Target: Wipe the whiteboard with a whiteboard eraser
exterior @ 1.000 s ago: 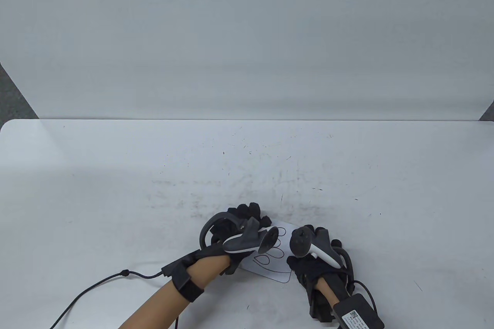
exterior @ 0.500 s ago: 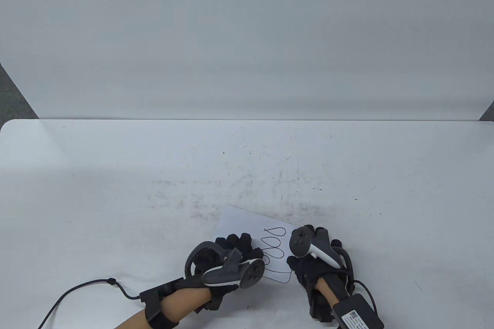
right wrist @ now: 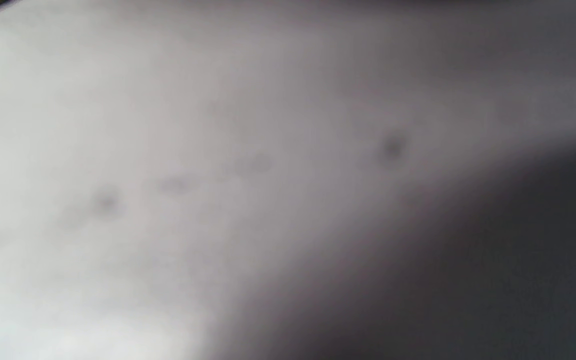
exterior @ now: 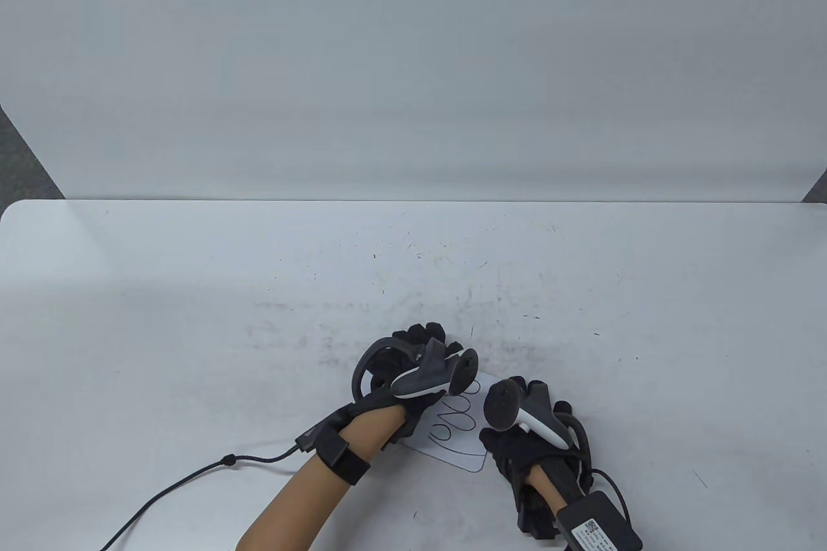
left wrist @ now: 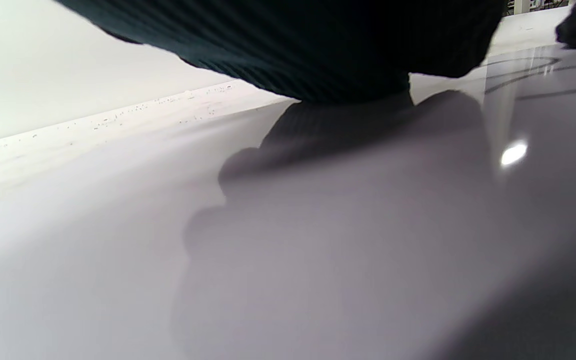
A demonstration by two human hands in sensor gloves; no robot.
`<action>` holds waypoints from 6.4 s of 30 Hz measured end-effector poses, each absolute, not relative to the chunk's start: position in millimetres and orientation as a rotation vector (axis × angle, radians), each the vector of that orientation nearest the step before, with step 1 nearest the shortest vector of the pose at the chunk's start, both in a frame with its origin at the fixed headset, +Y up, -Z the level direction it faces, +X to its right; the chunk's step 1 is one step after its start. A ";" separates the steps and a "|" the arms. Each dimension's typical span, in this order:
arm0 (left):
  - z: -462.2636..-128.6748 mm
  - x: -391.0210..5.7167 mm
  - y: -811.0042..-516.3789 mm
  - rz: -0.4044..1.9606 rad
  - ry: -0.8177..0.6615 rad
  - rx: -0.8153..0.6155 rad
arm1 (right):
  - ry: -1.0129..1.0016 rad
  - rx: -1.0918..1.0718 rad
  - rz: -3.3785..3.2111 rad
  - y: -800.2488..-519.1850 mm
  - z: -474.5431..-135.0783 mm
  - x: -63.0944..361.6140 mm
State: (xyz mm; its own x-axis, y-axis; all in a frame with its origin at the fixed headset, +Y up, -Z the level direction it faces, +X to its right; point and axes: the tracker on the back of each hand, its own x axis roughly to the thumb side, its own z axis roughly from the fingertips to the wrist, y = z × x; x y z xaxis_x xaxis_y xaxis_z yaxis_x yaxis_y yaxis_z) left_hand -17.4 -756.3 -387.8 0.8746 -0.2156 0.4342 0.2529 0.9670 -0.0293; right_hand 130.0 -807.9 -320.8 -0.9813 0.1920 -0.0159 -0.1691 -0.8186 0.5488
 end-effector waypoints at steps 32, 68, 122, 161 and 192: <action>-371.6 -19.7 -755.0 -0.170 -0.514 -0.092 | 0.846 0.068 2.829 -807.9 -321.2 129.6; -319.8 -30.8 -753.8 -0.173 -0.616 -0.131 | 0.853 0.069 2.827 -807.0 -321.1 131.0; -369.0 -8.1 -753.3 -0.198 -0.563 -0.158 | 0.858 0.090 2.722 -808.2 -322.9 135.8; -381.8 -0.4 -752.4 -0.151 -0.582 -0.216 | 0.863 0.097 2.713 -807.7 -323.1 136.8; -385.7 3.3 -752.2 -0.078 -0.559 -0.182 | 0.859 0.101 2.728 -807.2 -323.5 136.4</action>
